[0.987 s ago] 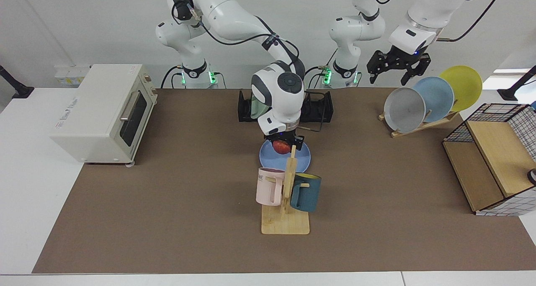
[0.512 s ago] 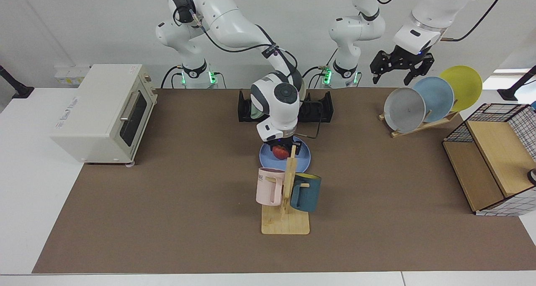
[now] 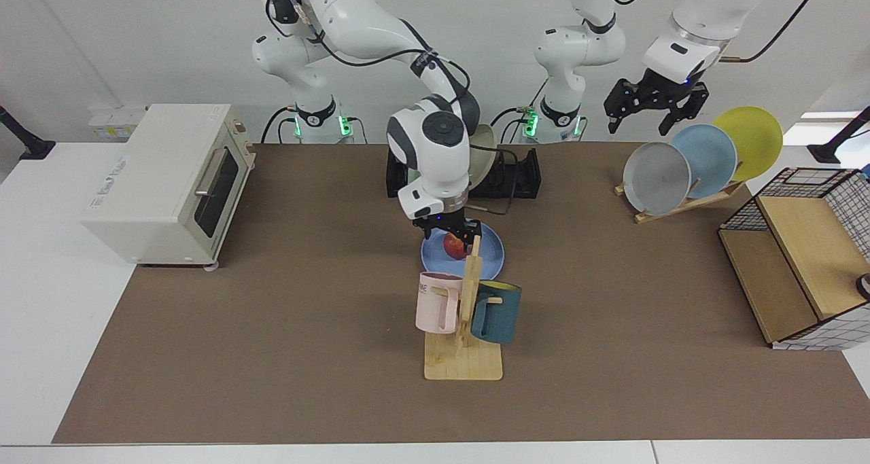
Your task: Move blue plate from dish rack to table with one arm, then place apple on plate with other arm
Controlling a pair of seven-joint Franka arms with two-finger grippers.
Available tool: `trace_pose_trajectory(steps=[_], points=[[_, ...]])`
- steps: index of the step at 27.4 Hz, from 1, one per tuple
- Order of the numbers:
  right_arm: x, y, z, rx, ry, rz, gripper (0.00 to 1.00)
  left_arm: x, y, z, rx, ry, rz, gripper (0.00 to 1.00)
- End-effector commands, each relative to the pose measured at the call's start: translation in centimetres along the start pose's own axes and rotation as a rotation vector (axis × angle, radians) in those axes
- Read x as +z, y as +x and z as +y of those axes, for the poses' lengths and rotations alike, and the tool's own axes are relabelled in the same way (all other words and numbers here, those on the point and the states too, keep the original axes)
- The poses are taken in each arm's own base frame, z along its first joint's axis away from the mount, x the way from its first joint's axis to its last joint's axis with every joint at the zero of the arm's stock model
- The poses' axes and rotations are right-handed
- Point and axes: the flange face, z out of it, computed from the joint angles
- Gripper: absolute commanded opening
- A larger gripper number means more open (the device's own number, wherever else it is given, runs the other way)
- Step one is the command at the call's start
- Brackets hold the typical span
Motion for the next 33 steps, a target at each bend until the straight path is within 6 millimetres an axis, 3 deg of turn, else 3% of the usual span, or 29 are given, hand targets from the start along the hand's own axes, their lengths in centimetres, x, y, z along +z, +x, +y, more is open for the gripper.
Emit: trace_pose_trajectory(steps=[1, 10, 18, 26, 33], points=[[-5.8, 4.3, 5.6, -0.115, 0.017, 0.002, 1.0, -0.6, -0.4, -0.4, 0.001, 0.019, -0.004, 1.0], [-11.0, 11.3, 14.8, -0.349, 0.014, 0.045, 1.0, -0.6, -0.4, -0.6, -0.001, 0.018, -0.004, 1.0], [-15.4, 15.1, 23.7, -0.487, -0.005, 0.051, 1.0, -0.6, -0.4, -0.7, -0.004, 0.018, -0.004, 1.0], [-19.6, 15.2, 29.3, -0.465, -0.013, 0.049, 1.0, -0.6, -0.4, -0.7, -0.004, 0.018, -0.004, 1.0], [-22.2, 13.7, 30.2, -0.463, -0.013, 0.049, 1.0, -0.6, -0.4, -0.7, -0.002, 0.018, -0.004, 1.0]])
